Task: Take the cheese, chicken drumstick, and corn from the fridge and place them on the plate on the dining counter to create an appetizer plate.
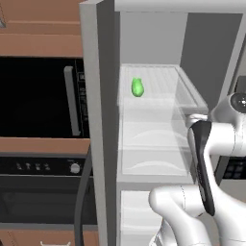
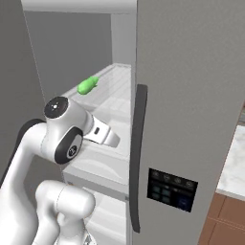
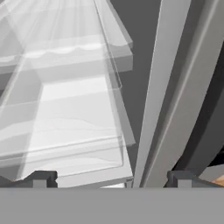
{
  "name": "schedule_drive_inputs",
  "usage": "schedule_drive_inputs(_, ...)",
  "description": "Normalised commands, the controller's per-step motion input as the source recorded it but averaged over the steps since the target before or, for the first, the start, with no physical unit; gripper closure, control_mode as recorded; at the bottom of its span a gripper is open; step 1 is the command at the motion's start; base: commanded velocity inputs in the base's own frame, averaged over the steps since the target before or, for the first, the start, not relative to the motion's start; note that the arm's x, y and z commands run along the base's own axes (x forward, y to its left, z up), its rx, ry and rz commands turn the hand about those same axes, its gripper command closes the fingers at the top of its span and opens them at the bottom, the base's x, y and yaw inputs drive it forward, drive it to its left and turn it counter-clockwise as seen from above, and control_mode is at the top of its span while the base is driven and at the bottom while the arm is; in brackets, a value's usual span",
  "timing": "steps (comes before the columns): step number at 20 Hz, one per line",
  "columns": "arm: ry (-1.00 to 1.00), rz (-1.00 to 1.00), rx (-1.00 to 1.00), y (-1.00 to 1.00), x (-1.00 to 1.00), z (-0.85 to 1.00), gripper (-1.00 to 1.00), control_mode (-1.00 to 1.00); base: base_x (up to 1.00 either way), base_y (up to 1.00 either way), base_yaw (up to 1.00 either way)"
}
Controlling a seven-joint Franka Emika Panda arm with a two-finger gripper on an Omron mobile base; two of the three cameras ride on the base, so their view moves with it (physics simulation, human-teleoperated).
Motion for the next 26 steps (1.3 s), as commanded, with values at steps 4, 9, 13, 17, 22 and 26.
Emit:
schedule_drive_inputs(4,0.0,0.0,0.0,0.0,0.0,0.0,-1.0,1.0,0.02,0.0,0.0)
schedule_drive_inputs(9,0.0,0.0,0.0,0.0,0.03,0.0,-1.0,-1.0,0.05,0.01,-0.02)
schedule_drive_inputs(13,0.0,0.08,0.0,0.18,0.0,0.0,-1.0,-1.0,0.0,0.0,0.0)
schedule_drive_inputs(17,0.0,0.06,0.0,0.24,0.0,0.0,-1.0,-1.0,0.0,0.0,0.0)
schedule_drive_inputs(22,0.0,0.05,0.04,0.29,0.12,0.18,-1.0,-1.0,0.0,0.0,0.0)
schedule_drive_inputs(26,0.0,0.04,0.05,0.35,0.54,0.23,-1.0,-1.0,0.0,0.0,0.0)
